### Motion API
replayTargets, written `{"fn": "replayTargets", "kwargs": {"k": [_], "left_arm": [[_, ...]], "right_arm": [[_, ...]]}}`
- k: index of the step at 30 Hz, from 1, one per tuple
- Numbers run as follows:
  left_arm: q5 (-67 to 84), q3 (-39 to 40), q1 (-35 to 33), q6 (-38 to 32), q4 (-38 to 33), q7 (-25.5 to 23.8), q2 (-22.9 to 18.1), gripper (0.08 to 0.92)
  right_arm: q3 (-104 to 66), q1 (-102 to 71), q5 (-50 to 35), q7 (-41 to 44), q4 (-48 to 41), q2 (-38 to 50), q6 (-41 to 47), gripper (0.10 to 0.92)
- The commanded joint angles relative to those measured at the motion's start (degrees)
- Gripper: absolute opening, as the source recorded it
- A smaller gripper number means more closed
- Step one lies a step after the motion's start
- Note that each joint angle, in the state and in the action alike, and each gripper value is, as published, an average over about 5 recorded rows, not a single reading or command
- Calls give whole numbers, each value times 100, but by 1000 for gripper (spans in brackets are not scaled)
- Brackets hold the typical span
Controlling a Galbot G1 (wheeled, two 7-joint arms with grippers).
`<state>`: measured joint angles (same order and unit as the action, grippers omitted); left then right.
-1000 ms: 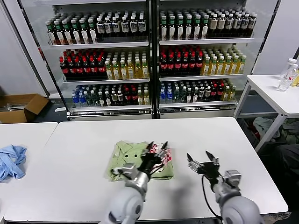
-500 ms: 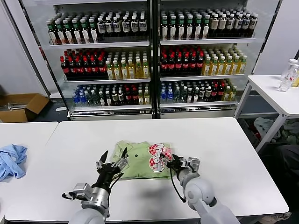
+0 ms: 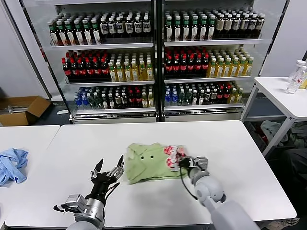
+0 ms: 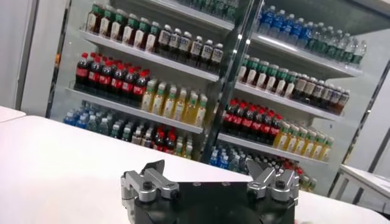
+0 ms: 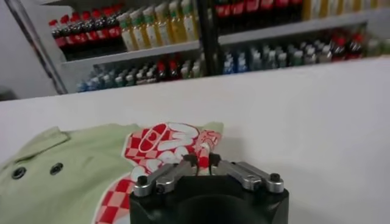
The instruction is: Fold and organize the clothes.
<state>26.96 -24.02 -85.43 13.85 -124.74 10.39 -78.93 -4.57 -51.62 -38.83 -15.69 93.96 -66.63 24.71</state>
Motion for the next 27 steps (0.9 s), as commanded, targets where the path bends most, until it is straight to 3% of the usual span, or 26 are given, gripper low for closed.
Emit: {"fn": "replayTargets", "kwargs": {"k": [1, 4, 14, 27], "left_arm": [[-245, -80, -178, -78, -115, -61, 51, 822], [-351, -74, -204, -92, -170, -94, 43, 823], [-739, -21, -536, -229, -537, -225, -15, 823], [-1286, 43, -825, -227, -791, -290, -141, 823]], "right_arm": [[-385, -104, 1252, 715, 161, 870, -759, 177], [-594, -719, 1696, 518, 720, 791, -1125, 181], [-1966, -3413, 2761, 364, 2838, 486, -2045, 453], [-2428, -4346, 3048, 159, 3597, 395, -2087, 801]]}}
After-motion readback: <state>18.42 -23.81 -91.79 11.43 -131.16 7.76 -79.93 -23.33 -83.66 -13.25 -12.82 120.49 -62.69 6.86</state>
